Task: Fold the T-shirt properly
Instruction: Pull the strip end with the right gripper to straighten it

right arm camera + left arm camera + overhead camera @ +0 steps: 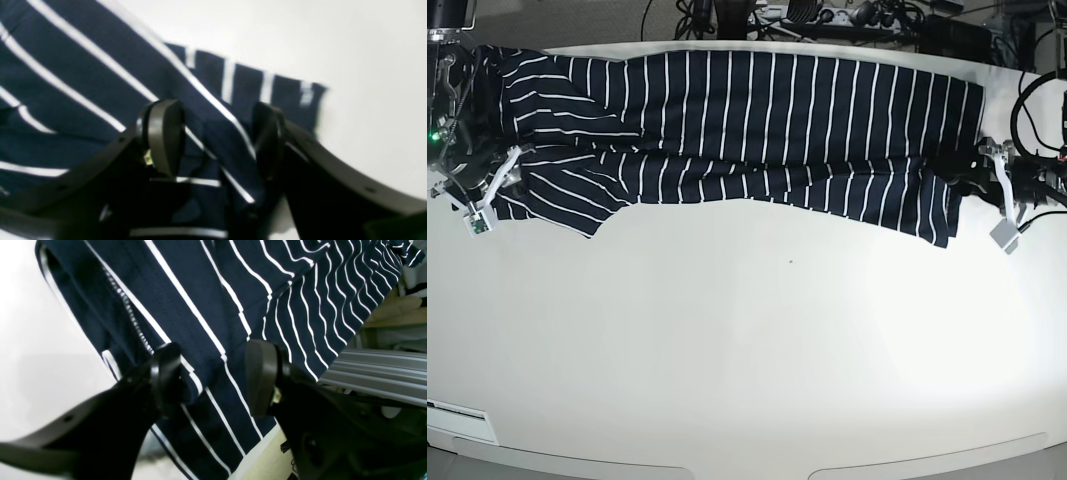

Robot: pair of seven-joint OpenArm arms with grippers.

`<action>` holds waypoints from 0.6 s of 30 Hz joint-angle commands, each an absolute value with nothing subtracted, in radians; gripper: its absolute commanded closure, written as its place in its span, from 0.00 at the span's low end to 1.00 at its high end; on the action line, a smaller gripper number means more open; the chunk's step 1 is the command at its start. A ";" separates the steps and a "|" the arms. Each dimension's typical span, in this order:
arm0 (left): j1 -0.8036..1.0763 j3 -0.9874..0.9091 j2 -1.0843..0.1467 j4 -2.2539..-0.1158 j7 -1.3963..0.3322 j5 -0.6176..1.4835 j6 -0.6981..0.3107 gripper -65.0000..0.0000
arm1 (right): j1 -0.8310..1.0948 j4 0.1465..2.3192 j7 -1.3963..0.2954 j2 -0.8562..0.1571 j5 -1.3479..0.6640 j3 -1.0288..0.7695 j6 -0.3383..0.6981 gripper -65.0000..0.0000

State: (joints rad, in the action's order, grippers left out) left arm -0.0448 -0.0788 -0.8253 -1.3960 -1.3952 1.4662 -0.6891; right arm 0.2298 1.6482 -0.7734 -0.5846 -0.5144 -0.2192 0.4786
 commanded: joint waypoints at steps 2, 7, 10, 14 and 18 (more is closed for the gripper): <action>-0.062 -0.091 -0.850 -1.407 -1.396 1.484 -0.698 0.49 | 0.218 1.651 -0.760 -0.591 -0.524 -0.231 0.499 0.44; -0.062 -0.091 -0.851 -1.407 -1.394 1.484 -0.698 0.49 | 0.205 1.651 -0.718 -0.588 -0.523 -0.231 0.500 0.87; -0.062 -0.091 -0.850 -1.407 -1.386 1.484 -0.698 0.49 | 0.184 1.657 -0.719 -0.593 -0.524 -0.231 0.489 1.00; -0.062 -0.091 -0.850 -1.407 -1.380 1.484 -0.698 0.49 | 0.166 1.696 -0.768 -0.611 -0.614 -0.231 0.539 1.00; -0.064 -0.091 -0.851 -1.407 -1.375 1.484 -0.698 0.49 | 0.170 1.789 -0.885 -0.618 -0.821 -0.238 0.693 1.00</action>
State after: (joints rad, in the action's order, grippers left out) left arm -0.0467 -0.0788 -0.8253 -1.3960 -1.3808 1.4662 -0.6891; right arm 0.1810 1.7721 -0.9154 -0.6003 -0.8104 -0.2253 0.6971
